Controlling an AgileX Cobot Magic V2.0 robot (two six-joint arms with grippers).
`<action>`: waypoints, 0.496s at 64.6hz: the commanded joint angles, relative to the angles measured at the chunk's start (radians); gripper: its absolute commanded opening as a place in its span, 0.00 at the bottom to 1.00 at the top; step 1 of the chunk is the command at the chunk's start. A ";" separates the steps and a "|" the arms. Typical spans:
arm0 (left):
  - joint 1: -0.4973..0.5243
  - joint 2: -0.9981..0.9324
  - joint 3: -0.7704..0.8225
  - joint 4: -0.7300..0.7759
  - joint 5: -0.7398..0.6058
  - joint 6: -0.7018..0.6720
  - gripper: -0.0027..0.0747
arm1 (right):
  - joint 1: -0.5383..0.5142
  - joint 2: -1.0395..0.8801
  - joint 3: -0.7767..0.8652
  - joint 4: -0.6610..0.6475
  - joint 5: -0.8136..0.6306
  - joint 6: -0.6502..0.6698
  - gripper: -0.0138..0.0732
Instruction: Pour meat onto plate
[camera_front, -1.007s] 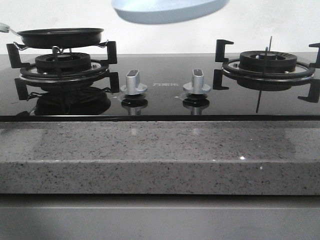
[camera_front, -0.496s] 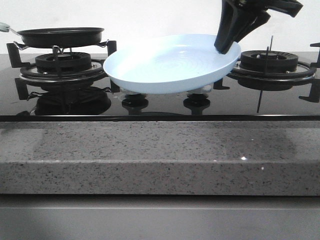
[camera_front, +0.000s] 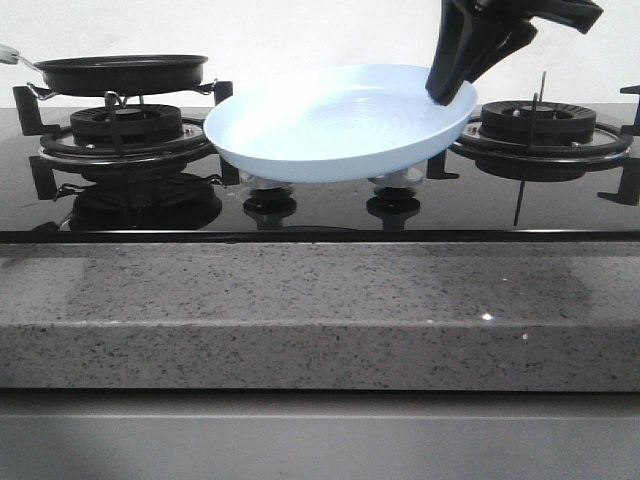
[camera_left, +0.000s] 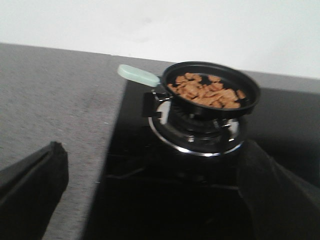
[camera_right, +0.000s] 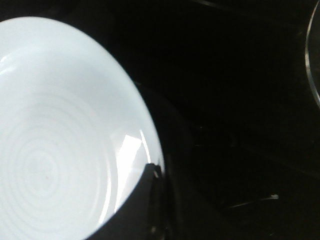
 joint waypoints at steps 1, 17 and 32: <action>0.000 0.028 -0.044 -0.150 -0.066 -0.002 0.90 | 0.002 -0.046 -0.027 0.030 -0.035 -0.008 0.09; 0.009 0.264 -0.140 -0.557 -0.081 -0.002 0.90 | 0.002 -0.046 -0.027 0.030 -0.035 -0.008 0.09; 0.154 0.531 -0.306 -0.764 0.086 0.015 0.90 | 0.002 -0.046 -0.027 0.030 -0.035 -0.008 0.09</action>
